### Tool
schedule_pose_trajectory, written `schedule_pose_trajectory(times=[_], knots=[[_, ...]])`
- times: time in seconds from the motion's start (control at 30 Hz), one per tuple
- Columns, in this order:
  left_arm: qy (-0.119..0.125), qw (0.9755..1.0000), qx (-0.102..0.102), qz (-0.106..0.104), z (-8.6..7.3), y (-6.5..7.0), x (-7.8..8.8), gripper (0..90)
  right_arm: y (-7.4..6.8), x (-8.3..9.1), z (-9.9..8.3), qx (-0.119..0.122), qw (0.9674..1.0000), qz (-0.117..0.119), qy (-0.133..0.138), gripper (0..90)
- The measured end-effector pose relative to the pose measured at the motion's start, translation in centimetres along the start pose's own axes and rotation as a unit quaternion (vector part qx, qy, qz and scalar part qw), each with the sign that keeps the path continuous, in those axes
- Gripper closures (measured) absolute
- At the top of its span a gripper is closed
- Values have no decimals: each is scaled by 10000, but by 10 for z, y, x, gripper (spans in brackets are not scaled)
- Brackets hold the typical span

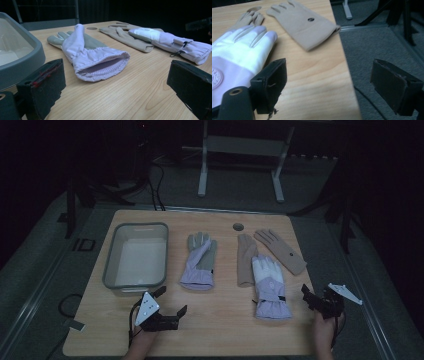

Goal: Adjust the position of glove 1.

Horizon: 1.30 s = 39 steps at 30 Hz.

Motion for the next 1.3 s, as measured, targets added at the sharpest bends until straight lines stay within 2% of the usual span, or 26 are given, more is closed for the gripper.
schedule_pose_trajectory(times=[0.03,0.13,0.2,0.3,0.4,0.5,0.6,0.7,0.77,0.9,0.97,1.1,1.2,1.3], knots=[[4,10000,-20,-7,0,0,0,21,-1,1,5,77,10000,42,-14,152],[8,10000,-40,-28,0,1,0,21,-5,3,21,-9,9997,242,-21,152],[-23,10000,35,-58,0,1,0,21,-9,4,32,-23,9993,379,-65,152],[-23,9998,166,-65,0,0,0,21,-18,6,47,118,9989,445,-98,151],[-41,10000,54,-65,0,1,0,21,-29,10,62,257,9992,311,-32,140],[-58,10000,-19,-50,0,2,-1,21,-45,16,82,293,9980,548,97,132],[-44,9999,13,-101,0,3,-1,21,-59,20,101,465,9966,655,201,119],[-44,9999,-13,-116,0,4,-1,21,-76,22,119,695,9944,760,234,109],[-48,9999,-31,-112,0,4,-1,21,-91,21,129,938,9924,757,258,109],[-40,9999,1,-145,0,4,-1,21,-116,19,139,1189,9884,887,319,109],[-43,9999,-2,-141,0,4,-1,21,-128,19,145,1264,9868,900,452,109],[-48,9999,-14,-142,0,4,-1,21,-152,13,152,1511,9818,1114,291,109],[-46,9999,-17,-148,0,4,-1,21,-167,10,157,1594,9787,1259,297,109],[-20,9998,13,-198,0,5,-2,21,-184,8,157,1651,9744,1522,86,133]])
Point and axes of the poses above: each handheld gripper's, and its own axes: x roughly backward along the jaws, z roughly out of its top, y roughly to its right, the point moved 7 cm from there along -x, roughly forward along the jaws, and after that the axes turned 8 degrees about -x, right-handed, at the moved point
